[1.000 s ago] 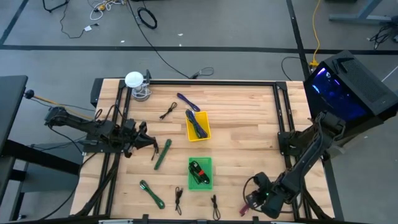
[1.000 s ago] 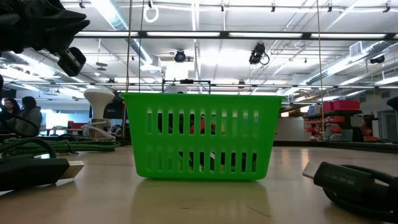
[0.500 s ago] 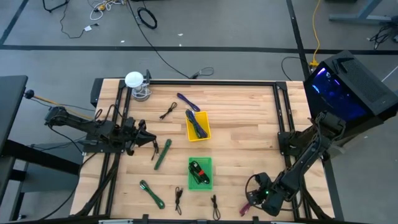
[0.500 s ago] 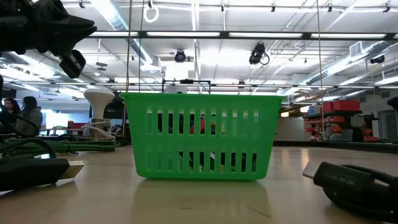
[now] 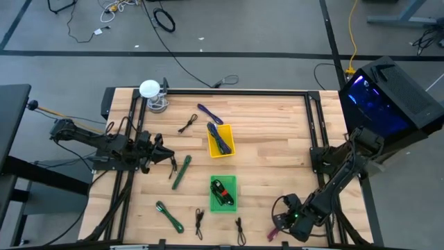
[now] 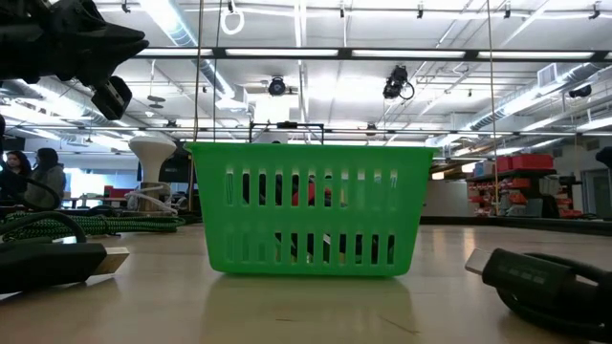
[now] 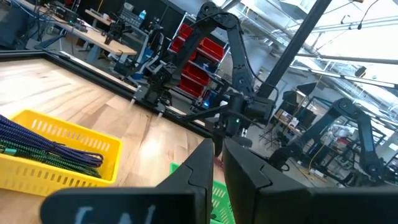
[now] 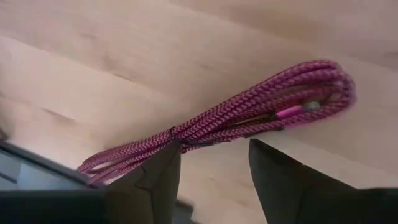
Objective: Pick & Place USB Port
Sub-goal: Put the pink charger cable into the yellow bin
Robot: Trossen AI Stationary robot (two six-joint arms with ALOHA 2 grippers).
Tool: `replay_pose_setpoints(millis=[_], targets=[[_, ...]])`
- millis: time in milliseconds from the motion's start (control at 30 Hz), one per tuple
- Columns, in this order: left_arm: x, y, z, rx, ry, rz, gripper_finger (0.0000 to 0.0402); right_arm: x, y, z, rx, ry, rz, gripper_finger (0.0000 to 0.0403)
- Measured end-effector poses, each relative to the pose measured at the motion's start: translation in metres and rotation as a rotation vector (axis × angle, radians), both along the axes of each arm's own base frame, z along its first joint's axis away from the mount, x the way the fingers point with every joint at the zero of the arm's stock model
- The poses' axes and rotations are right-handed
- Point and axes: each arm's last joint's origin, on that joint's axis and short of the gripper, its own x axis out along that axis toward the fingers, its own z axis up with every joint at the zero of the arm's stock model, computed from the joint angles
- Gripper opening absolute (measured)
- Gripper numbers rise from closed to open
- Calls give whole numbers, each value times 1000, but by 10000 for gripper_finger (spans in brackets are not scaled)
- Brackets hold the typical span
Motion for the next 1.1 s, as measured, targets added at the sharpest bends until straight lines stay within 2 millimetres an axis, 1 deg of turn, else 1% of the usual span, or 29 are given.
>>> replay_pose_setpoints(millis=[133,300,467,567,667,767,800,867,900,967,1000,1100], targets=[[0,0,0,0,0,0,39,3,3,-8,-13,-7,-1,189],[0,0,0,2,6,-4,39,4,1,-10,-39,-16,-11,189],[0,0,0,2,6,-8,39,6,-7,-11,-101,11,-34,189],[0,-1,0,3,5,-25,39,7,-14,-12,-175,-13,-60,189],[0,-1,0,2,5,-35,39,10,-18,-13,-210,-30,-78,189],[0,-1,0,-1,5,-42,39,9,-23,-13,-253,-5,-70,181],[0,-2,0,-2,5,-44,39,9,-25,-14,-273,-2,-63,172],[0,-2,0,-2,5,-51,39,9,-25,-14,-286,-12,-49,137],[0,-3,0,-2,5,-52,39,9,-25,-14,-289,-18,-44,111],[-1,-3,0,-2,5,-57,39,9,-25,-14,-290,-24,-19,44],[-1,-3,0,-2,5,-58,39,9,-25,-14,-292,-23,3,23],[-1,-3,0,-3,6,-53,39,7,-25,-15,-283,10,23,7]])
